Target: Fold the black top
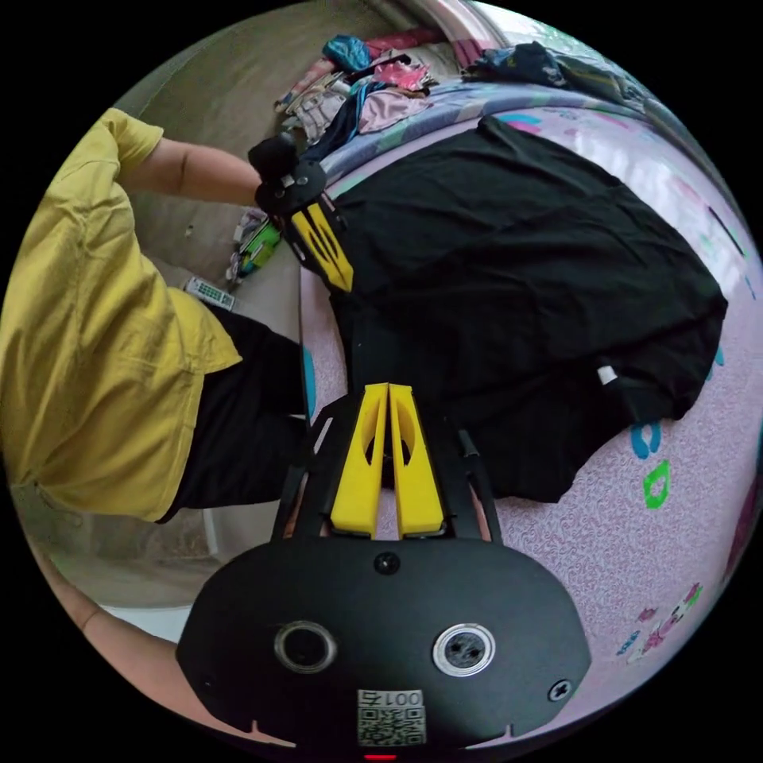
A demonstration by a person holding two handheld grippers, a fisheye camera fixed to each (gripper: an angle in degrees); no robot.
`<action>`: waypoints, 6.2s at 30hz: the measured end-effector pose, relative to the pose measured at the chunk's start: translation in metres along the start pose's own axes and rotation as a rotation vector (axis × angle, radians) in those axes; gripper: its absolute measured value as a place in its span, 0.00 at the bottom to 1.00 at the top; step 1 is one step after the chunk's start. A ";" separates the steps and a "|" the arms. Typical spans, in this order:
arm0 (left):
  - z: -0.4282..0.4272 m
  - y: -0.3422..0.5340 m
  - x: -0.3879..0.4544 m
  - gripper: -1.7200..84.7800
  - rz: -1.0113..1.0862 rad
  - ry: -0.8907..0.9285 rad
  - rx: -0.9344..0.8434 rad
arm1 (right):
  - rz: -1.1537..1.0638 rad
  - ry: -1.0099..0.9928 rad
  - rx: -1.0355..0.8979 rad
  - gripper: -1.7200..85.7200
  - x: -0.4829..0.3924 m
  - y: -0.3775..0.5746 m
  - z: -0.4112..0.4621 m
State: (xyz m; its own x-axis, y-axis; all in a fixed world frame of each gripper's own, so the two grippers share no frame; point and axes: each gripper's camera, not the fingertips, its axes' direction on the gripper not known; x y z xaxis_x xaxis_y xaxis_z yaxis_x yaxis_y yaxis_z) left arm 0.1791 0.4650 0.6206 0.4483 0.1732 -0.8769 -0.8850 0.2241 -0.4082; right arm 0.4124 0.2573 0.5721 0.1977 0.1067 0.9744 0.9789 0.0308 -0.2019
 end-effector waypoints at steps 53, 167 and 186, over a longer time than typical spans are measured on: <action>0.169 0.378 0.039 0.00 -1.729 -0.144 0.774 | 0.047 -0.036 0.236 0.02 0.031 -0.168 -0.047; 0.251 0.476 0.018 0.00 -1.311 0.021 1.156 | -0.361 -0.265 -0.180 0.03 0.096 -0.762 -0.126; 0.223 0.172 0.102 0.00 -0.924 0.084 0.860 | -0.279 -0.106 -0.065 0.03 0.097 -0.455 -0.315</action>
State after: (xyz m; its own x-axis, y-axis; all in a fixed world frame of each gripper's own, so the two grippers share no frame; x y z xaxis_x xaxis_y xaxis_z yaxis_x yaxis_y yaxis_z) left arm 0.1009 0.7352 0.5177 0.8164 -0.4346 -0.3801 0.1345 0.7834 -0.6068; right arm 0.0024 -0.0599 0.7892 -0.0820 0.2068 0.9749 0.9966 0.0099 0.0818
